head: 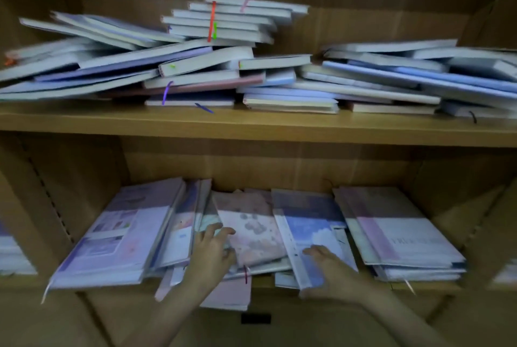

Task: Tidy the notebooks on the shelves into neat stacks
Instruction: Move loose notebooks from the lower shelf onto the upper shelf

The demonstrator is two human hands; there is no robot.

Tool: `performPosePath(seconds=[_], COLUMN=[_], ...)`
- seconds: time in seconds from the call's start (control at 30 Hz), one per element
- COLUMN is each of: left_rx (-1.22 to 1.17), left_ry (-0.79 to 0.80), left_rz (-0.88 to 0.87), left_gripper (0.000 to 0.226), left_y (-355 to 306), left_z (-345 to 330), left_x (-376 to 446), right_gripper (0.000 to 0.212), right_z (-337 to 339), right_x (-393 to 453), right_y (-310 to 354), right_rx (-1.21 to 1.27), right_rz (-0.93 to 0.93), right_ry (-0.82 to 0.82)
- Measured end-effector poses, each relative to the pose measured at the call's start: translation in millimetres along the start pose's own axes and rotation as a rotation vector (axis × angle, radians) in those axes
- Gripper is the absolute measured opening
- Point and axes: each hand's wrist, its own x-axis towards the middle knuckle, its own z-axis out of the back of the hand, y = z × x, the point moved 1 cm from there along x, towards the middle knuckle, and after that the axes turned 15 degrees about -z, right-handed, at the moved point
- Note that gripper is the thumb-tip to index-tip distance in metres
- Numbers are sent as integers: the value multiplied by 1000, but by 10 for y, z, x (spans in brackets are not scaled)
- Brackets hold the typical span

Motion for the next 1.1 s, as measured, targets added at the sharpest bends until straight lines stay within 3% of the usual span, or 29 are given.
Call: performPosePath(seconds=[0.07, 0.13, 0.27, 0.3, 0.4, 0.53, 0.6, 0.7, 0.77, 0.87, 0.93, 1.0, 1.1], left_rx=[-156, -236, -335, -371, -607, -976, -1058, -1065, -1110, -1178, -1130, -1098, -1164], left_ry=[47, 42, -2, -17, -102, -169, -146, -119, -112, -75, -40, -47, 36], left_rz=[115, 199, 299, 330, 419, 471, 494, 586, 642, 629, 609, 614, 534], left_gripper=[43, 45, 57, 61, 66, 54, 50, 29, 17, 19, 18, 19, 34], left_y=[-28, -61, -143, -150, -155, -183, -102, 135, 236, 278, 240, 196, 135], left_z=[-97, -149, -244, -270, -292, -61, 47, 127, 154, 145, 87, 30, -9], left_x=[52, 88, 136, 143, 183, 164, 78, -100, -176, -140, -82, -51, -116], right_gripper=[122, 105, 55, 44, 24, 29, 37, 69, 88, 94, 84, 82, 88], right_z=[-197, -414, -382, -270, 167, 372, 236, -238, -344, -283, -295, -340, -338], right_x=[150, 321, 326, 271, 227, 226, 214, 329, 389, 531, 614, 651, 643], right_y=[-131, -243, -264, -232, -147, 127, 418, 811, 896, 733, 566, 465, 360], right_rx=[-175, -340, -417, -394, -93, 287, 340, 106, 72, 323, 379, 443, 583], right_rz=[-67, 37, 67, 110, 29, 127, 245, 386, 393, 277, 151, 72, 17], right_ry=[20, -271, -481, -590, -655, -825, -732, -263, -54, -64, -96, -22, 0])
